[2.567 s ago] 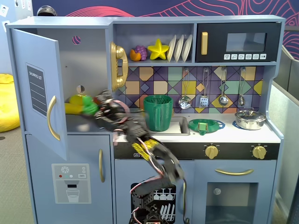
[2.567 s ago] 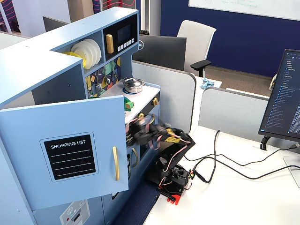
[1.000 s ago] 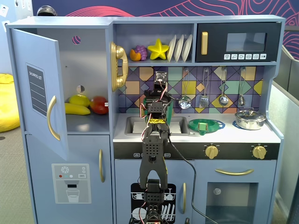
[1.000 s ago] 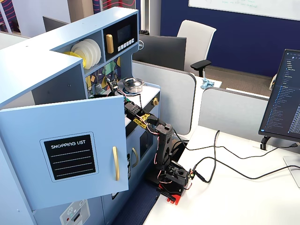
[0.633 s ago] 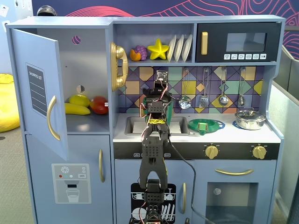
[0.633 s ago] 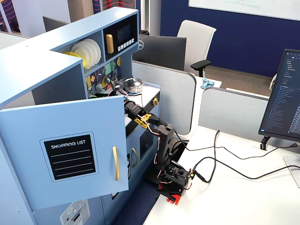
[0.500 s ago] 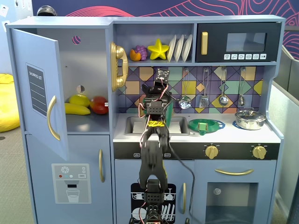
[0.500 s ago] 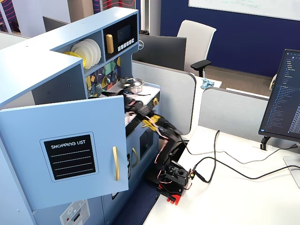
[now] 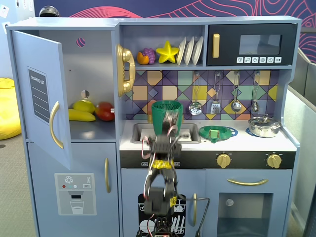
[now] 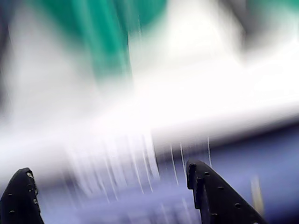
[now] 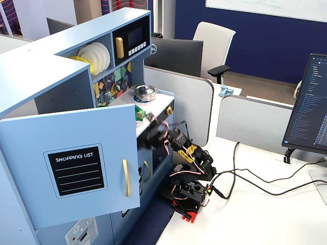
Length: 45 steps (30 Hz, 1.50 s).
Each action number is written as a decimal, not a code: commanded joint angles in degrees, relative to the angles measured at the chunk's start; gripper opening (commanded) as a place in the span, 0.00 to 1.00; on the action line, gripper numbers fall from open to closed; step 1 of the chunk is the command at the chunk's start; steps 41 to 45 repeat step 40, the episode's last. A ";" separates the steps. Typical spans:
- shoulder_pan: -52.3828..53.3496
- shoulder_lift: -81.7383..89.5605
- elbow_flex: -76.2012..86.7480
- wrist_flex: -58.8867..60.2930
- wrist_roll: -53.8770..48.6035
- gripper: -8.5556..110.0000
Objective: Pick up the green pineapple from the left cabinet and place it in the green recipient
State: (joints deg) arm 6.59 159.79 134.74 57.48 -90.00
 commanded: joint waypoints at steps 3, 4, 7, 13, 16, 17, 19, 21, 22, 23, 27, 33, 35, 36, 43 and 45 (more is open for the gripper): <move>1.23 6.68 18.19 3.34 -11.25 0.28; 1.23 6.77 20.30 3.08 -11.07 0.27; -0.09 8.00 26.02 2.29 -7.21 0.25; -0.88 11.78 35.77 3.25 -5.10 0.25; -2.64 13.10 36.91 7.12 -2.11 0.25; -2.99 13.01 36.91 8.26 -1.58 0.25; -3.60 13.89 36.91 12.30 0.44 0.25; -3.87 16.26 37.00 17.40 1.85 0.25; -3.78 17.93 37.00 20.48 1.85 0.25; -3.60 19.86 37.00 23.64 1.23 0.25; -2.81 22.32 37.00 30.23 0.62 0.25; -2.81 22.32 37.00 30.23 3.87 0.25; -2.90 22.32 37.00 30.23 3.69 0.25; -2.90 22.32 37.00 30.23 3.60 0.25; -2.90 22.32 37.00 30.32 3.60 0.25; -2.90 22.32 37.00 30.32 3.60 0.25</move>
